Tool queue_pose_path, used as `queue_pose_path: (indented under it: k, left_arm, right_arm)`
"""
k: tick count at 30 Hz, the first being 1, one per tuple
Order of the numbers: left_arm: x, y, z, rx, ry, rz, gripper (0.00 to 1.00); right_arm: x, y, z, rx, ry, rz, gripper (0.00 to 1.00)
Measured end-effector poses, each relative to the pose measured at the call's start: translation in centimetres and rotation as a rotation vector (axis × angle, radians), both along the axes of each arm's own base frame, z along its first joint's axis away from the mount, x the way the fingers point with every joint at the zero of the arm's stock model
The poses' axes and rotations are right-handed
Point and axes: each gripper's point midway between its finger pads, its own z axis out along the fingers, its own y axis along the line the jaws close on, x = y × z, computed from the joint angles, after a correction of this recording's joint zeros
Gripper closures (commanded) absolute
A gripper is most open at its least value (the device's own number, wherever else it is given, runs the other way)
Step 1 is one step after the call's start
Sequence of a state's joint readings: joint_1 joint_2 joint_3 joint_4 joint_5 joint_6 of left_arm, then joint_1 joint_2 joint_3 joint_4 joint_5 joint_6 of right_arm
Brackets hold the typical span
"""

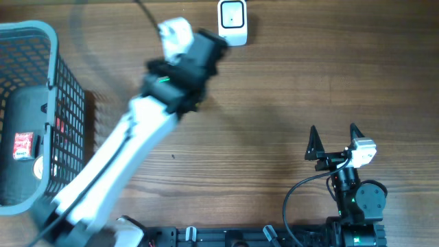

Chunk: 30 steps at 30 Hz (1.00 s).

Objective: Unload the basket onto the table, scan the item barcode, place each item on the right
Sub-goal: 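Set the Mentos bottle down on the table below the scanner, then reach the left gripper back into the basket and grasp the Kleenex pack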

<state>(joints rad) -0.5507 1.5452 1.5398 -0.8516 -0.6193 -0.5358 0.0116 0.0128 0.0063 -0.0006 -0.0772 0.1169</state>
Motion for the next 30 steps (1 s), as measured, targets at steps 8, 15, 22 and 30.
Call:
queue_pose_path:
  k: [8,15,22,30]
  left_arm:
    - [-6.9,19.9,20.3,0.069,-0.558,0.311,0.00]
    - [-14.5,32.5,19.5,0.089,-0.530,0.717,0.00]
    - [-12.2,39.7,4.1,-0.169,-0.130,1.007,0.00]
    - [-9.0,41.5,-8.3,-0.356,0.108,1.190,0.00]
  right_arm:
    - [0.0,0.0,0.0,0.000,0.000,0.000,0.00]
    - [0.0,0.0,0.0,0.000,0.000,0.000,0.00]
    - [0.0,0.0,0.0,0.000,0.000,0.000,0.00]
    - [0.0,0.0,0.0,0.000,0.000,0.000,0.00]
